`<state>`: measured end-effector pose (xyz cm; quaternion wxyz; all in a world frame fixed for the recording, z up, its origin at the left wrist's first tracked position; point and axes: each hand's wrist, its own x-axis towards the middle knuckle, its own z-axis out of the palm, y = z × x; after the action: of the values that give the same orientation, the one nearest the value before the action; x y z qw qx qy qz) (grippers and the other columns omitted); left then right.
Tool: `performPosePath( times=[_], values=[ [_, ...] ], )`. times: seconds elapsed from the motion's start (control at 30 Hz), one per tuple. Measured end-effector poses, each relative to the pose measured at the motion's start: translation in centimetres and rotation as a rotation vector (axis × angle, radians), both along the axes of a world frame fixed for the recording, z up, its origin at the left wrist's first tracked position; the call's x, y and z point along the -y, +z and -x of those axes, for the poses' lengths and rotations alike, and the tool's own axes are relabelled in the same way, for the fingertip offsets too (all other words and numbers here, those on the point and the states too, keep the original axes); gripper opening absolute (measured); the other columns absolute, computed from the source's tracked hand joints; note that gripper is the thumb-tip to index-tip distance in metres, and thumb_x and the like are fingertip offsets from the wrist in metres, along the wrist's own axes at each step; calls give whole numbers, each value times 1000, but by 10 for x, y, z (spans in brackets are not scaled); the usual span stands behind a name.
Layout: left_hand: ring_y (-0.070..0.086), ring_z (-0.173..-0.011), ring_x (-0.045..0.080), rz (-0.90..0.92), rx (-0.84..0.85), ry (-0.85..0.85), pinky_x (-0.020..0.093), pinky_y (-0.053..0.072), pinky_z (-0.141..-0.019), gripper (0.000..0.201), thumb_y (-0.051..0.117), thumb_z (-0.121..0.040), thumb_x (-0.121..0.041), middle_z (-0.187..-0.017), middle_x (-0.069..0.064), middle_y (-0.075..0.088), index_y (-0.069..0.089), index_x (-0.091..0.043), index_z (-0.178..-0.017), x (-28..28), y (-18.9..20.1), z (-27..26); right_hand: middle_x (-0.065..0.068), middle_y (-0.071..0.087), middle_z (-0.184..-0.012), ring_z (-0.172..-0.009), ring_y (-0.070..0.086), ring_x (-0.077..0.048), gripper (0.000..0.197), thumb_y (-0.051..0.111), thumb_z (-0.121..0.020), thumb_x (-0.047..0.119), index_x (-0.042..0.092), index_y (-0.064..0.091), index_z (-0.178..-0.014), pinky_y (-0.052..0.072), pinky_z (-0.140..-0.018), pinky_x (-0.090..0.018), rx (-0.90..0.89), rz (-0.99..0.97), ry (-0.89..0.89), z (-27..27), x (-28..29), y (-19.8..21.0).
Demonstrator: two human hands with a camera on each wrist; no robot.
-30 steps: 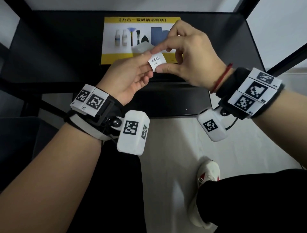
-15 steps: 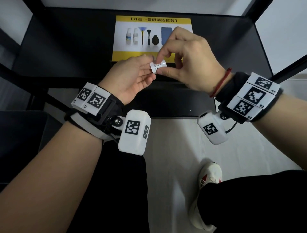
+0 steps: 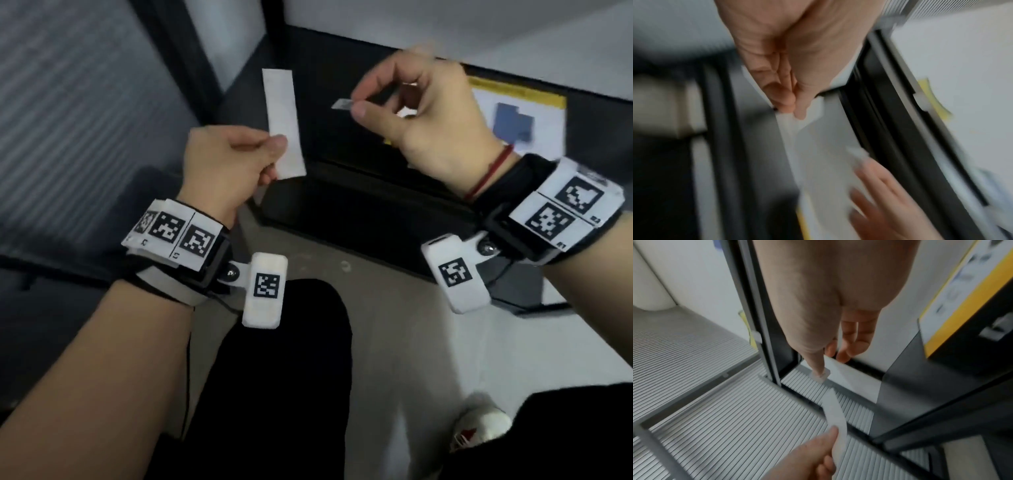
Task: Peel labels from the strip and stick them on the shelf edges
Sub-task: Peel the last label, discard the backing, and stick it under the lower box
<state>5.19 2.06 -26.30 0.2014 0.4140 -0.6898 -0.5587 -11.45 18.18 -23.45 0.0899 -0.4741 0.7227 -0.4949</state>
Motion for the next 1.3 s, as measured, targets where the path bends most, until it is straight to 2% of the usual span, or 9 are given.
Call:
performPosePath(
  times=[0.1,0.2,0.3,0.47,0.6,0.7,0.77,0.97,1.3],
  values=[
    [70,-59,11,78,186,282,27,61,-74,17,86,-82,-18,-67,0,74,71,-21,-72,66,-13,-75,-3,55,-100,-58,52,-4,9,76,-89,22,23,69,-94,43,-60,-10,22,-29,113,-29,41,-8],
    [78,-74,18,32,441,406,34,62,-91,20,92,-73,-19,-71,6,78,72,-18,-68,112,-37,-135,2,56,-103,-64,55,-6,10,76,-88,28,24,71,-95,48,-67,-15,4,-88,203,-50,67,-20],
    [76,-83,13,-22,658,349,30,59,-95,19,95,-68,-23,-79,2,79,77,-21,-72,122,-60,-149,3,57,-107,-67,58,-10,12,75,-88,30,22,72,-97,49,-69,-16,-18,-155,251,-57,76,-28],
    [73,-104,22,22,828,255,33,58,-95,41,91,-73,-29,-107,7,77,78,-12,-109,112,-83,-120,11,57,-99,-58,56,-3,9,77,-87,29,24,71,-93,43,-64,-8,-11,-209,234,-48,65,-34],
    [76,-94,21,114,589,135,33,60,-95,26,81,-79,-34,-99,5,80,80,-21,-102,84,-76,-64,14,64,-94,-62,57,-4,8,77,-87,28,27,71,-91,44,-65,-12,14,-232,122,-27,38,-36],
    [68,-55,11,101,360,-53,23,59,-63,11,74,-85,-31,-69,0,73,75,-21,-80,43,-64,-12,27,67,-74,-60,58,3,7,76,-87,28,30,70,-88,41,-62,-9,69,-280,48,-14,14,-38],
    [62,-49,6,83,297,-234,17,49,-49,14,72,-91,-31,-66,-5,70,72,-24,-79,13,-57,18,30,66,-70,-62,61,1,7,76,-87,29,31,69,-87,44,-63,-13,76,-309,-6,-8,-2,-37],
    [67,-57,3,51,172,-520,19,50,-62,16,72,-91,-36,-73,-7,77,74,-30,-77,-58,-55,69,17,67,-77,-58,60,-2,6,75,-89,24,22,70,-89,46,-59,-12,84,-360,-258,10,-72,-30],
    [67,-56,-5,-14,-46,-623,9,49,-57,16,85,-83,-26,-80,-8,77,79,-21,-96,-115,-65,98,10,69,-78,-57,58,1,12,77,-88,30,19,72,-90,46,-63,-9,129,-475,-485,2,-147,-59]
  ],
)
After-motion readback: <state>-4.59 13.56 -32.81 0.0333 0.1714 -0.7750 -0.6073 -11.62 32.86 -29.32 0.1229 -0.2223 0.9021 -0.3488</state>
